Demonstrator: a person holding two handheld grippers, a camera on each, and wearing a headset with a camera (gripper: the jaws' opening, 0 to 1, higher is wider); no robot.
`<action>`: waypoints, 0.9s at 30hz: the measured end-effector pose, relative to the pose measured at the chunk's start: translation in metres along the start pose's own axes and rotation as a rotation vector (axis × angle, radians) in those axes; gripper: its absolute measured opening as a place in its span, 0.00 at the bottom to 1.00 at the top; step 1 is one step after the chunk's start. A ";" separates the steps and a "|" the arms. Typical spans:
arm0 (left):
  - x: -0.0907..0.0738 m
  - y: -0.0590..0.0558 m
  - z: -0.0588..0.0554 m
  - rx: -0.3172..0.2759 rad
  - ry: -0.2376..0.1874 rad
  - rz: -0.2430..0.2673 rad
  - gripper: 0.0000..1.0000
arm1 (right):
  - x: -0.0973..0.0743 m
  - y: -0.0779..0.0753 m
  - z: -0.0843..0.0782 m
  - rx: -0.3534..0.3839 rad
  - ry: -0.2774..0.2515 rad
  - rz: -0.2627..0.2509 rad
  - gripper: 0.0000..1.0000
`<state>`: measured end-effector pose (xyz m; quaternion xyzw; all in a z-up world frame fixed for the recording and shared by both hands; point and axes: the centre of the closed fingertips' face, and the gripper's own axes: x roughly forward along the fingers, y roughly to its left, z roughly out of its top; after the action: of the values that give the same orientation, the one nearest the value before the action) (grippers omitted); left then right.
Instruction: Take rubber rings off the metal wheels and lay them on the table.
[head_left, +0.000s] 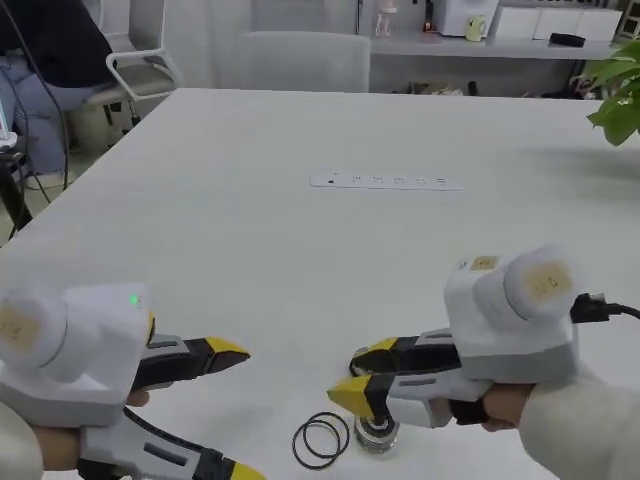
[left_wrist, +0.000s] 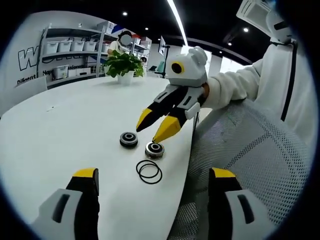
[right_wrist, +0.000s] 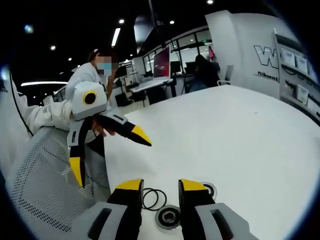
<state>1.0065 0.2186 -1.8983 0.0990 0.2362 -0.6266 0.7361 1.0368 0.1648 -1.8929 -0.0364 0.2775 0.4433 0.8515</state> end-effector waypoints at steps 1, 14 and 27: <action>0.000 0.000 0.002 -0.001 -0.006 0.001 0.88 | -0.002 -0.002 0.003 0.005 -0.012 -0.007 0.26; -0.002 0.003 0.032 0.059 -0.044 -0.016 0.90 | -0.022 -0.028 0.024 0.024 -0.103 -0.085 0.24; 0.005 0.015 0.085 0.212 -0.040 -0.021 0.89 | -0.026 -0.054 0.003 -0.003 -0.034 -0.155 0.22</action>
<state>1.0405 0.1801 -1.8291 0.1614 0.1551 -0.6576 0.7193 1.0682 0.1136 -1.8873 -0.0516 0.2585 0.3772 0.8878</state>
